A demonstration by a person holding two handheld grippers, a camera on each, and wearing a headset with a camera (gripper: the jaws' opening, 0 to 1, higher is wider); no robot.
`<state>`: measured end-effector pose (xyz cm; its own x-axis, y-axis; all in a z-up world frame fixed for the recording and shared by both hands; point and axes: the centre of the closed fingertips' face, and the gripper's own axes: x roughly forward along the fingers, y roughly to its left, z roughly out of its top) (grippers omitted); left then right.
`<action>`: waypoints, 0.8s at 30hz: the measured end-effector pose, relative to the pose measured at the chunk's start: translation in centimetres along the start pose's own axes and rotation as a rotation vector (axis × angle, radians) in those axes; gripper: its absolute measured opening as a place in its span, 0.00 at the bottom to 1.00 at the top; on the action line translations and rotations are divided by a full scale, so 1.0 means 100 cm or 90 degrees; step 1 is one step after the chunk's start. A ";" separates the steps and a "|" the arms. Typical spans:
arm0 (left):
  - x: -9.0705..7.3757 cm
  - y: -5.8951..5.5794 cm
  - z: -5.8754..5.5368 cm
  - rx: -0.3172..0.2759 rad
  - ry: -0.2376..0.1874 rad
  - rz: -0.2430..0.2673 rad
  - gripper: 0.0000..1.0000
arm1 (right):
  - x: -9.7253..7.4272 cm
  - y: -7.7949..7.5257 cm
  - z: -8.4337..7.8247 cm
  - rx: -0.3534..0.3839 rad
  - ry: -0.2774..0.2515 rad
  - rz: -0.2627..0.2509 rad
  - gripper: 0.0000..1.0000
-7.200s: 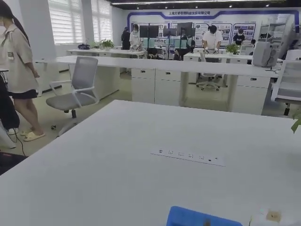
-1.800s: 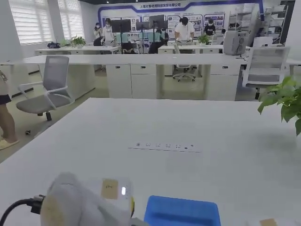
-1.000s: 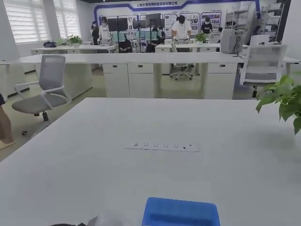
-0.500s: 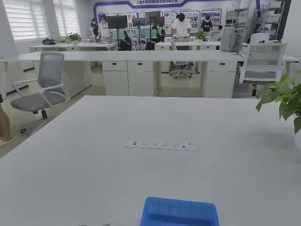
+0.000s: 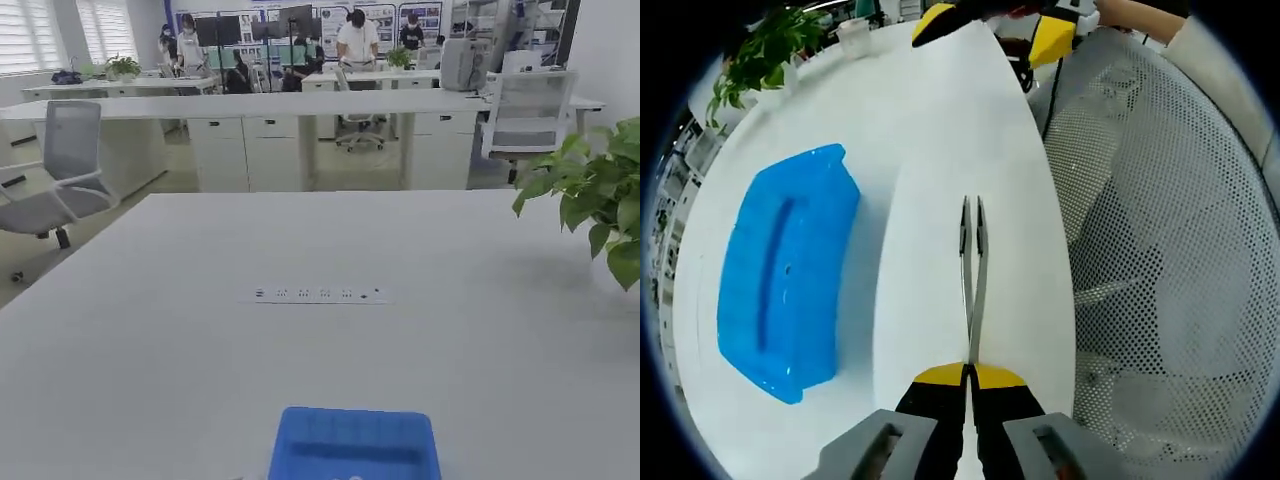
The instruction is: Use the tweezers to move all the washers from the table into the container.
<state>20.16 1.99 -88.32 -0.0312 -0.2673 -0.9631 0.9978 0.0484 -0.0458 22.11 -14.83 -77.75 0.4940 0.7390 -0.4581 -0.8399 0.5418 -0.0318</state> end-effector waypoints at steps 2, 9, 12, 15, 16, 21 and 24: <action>0.000 0.001 0.000 -0.007 0.005 -0.006 0.00 | -0.006 -0.015 -0.004 0.015 -0.007 -0.064 0.50; 0.001 0.000 0.000 -0.015 0.030 -0.012 0.00 | -0.016 -0.034 -0.004 0.065 -0.011 -0.131 0.56; 0.001 -0.001 0.001 -0.016 0.047 -0.006 0.00 | -0.019 -0.038 -0.005 0.051 -0.005 -0.157 0.57; 0.000 0.000 0.000 -0.025 0.054 -0.002 0.00 | -0.020 -0.037 0.002 0.044 -0.014 -0.163 0.57; 0.000 -0.001 -0.001 -0.031 0.053 -0.002 0.00 | -0.019 -0.035 0.004 0.047 -0.020 -0.159 0.58; -0.003 -0.006 -0.001 -0.128 0.003 -0.008 0.09 | -0.009 -0.026 -0.001 0.057 -0.004 -0.126 0.62; -0.007 -0.002 -0.012 -0.176 -0.011 0.026 0.22 | -0.008 -0.024 -0.004 0.061 -0.001 -0.115 0.64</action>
<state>19.87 3.37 -87.92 0.0125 -0.2763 -0.9610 0.9442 0.3195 -0.0796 23.62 -16.86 -77.67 0.6352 0.6273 -0.4506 -0.7126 0.7010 -0.0286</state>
